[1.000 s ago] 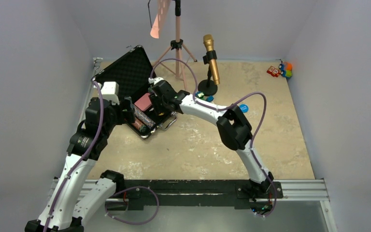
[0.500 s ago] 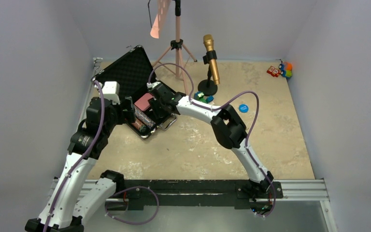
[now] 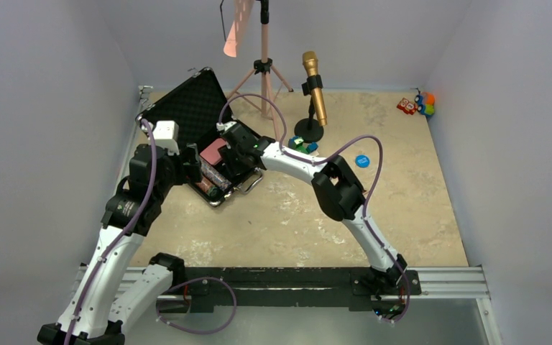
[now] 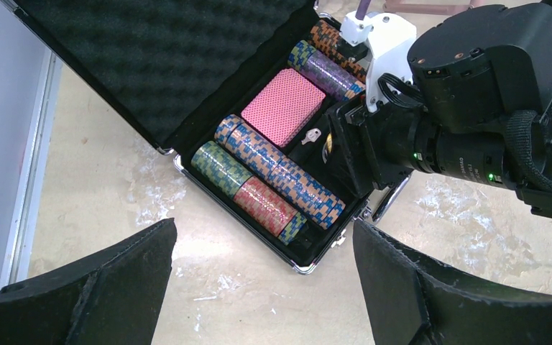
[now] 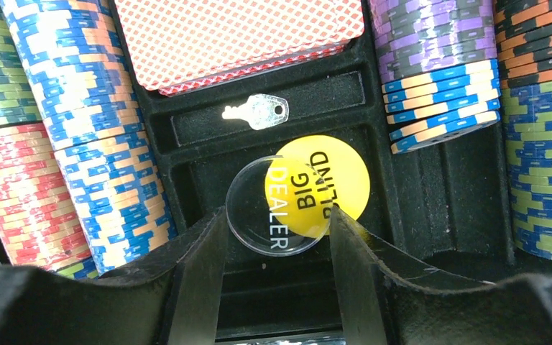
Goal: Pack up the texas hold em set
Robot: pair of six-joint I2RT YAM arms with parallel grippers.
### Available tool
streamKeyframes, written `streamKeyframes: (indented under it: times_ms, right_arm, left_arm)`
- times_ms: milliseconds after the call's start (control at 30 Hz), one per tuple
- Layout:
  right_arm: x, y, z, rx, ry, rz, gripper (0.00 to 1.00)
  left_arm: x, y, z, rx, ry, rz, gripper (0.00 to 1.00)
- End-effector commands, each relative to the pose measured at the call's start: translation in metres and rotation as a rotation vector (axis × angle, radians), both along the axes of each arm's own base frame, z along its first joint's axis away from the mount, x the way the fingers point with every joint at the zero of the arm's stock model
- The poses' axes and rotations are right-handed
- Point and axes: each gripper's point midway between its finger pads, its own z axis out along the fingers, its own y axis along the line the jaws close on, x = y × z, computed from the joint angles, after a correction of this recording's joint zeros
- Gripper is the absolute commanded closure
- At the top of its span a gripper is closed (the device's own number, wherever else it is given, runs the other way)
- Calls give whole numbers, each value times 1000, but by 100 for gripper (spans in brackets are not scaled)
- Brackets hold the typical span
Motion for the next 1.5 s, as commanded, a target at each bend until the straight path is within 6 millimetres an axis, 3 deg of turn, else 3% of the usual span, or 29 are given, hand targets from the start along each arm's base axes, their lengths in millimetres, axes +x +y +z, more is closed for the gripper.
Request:
streamKeyframes:
  times_ms: [0,167,367,467,600,767,900,1033,1267,1467]
  right_arm:
    - [-1,9,6,14,-6,35,43]
    - [0,9,8,13,-14,39,33]
    - [2,10,21,29,-40,41,32]
    - [4,11,41,48,-70,48,32]
    - [6,5,82,82,-139,47,31]
    - [-1,-19,121,84,-215,29,27]
    - [-8,-57,138,71,-232,-33,24]
    - [-7,-115,135,104,-170,-169,22]
    - [8,-248,105,85,-117,-468,20]
    - [22,-342,82,24,-93,-663,16]
  left_arm:
    - [5,-2,7,-27,-31,5,4]
    - [5,-2,7,-27,-32,5,4]
    - [4,-2,8,-28,-34,5,4]
    - [5,-2,8,-27,-33,6,4]
    - [5,-1,7,-26,-33,8,4]
    - [5,-1,7,-25,-31,7,4]
    - [4,-1,7,-25,-30,8,4]
    - [4,-2,7,-26,-31,6,4]
    - [4,-3,7,-30,-32,1,4]
    - [3,-3,8,-32,-33,-1,4]
